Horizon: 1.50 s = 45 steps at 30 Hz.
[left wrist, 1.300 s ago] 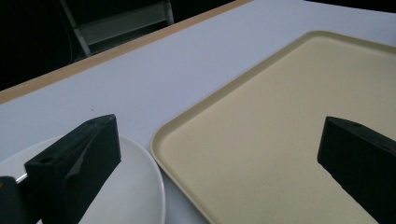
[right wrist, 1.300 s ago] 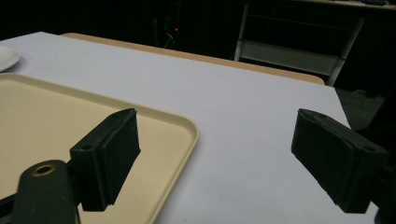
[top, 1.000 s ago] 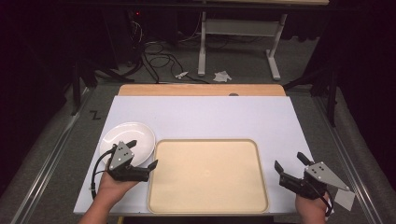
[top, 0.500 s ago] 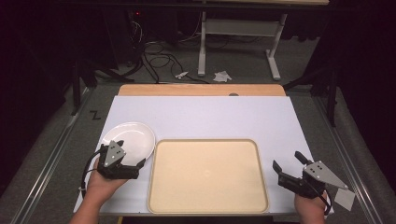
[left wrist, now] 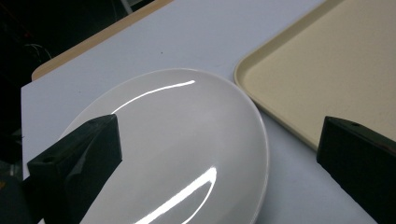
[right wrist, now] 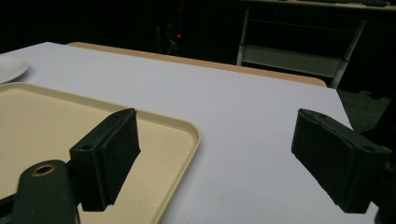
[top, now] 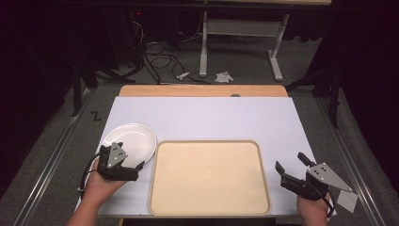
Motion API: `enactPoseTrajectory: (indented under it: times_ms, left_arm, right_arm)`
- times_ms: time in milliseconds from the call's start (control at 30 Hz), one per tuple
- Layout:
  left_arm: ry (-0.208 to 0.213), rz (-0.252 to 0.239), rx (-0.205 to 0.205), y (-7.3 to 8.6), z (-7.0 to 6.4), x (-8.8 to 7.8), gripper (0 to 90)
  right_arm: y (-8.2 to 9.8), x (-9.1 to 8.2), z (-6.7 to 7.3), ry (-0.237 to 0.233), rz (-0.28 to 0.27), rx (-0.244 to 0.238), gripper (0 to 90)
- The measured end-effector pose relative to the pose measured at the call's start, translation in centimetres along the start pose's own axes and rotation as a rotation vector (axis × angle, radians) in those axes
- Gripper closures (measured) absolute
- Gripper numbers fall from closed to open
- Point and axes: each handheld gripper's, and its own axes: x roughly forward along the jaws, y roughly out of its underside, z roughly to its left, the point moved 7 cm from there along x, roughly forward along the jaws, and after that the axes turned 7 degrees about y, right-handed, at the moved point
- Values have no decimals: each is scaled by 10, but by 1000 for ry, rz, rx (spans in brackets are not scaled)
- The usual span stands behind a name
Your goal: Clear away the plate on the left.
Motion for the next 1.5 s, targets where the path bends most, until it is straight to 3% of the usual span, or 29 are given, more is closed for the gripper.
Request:
enactPoseTrajectory:
  times_ms: [133, 333, 433, 500, 533, 667, 833, 1067, 1500]
  left_arm:
    - [-13, -65, -42, 3, -1, 7, 15]
    - [-26, -107, -65, 8, -2, 13, 30]
    - [-14, -40, 14, 18, -2, 10, 40]
    - [-5, -25, 34, 22, -3, 8, 66]
    - [9, 77, 135, 29, 1, 0, 81]
    - [4, 128, 208, 39, 0, 0, 112]
    - [2, 133, 249, 40, -1, -1, 114]
    - [7, 197, 360, 52, -9, 2, 155]
    - [-30, 225, 477, 57, -8, 5, 250]
  right_arm:
    - [0, 0, 0, 0, -2, -3, 160]
    - [3, 2, -1, 3, 17, -9, 161]
    - [1, 0, 0, 2, 11, -13, 161]
    - [1, 0, 0, 0, 4, -23, 161]
    - [1, 0, 0, 1, 4, -24, 161]
    - [1, 0, 0, 4, 11, -24, 161]
    - [2, 1, 1, 4, 13, -27, 161]
    - [1, 1, 2, 0, 13, -33, 160]
    - [0, 0, 2, -11, 4, -27, 160]
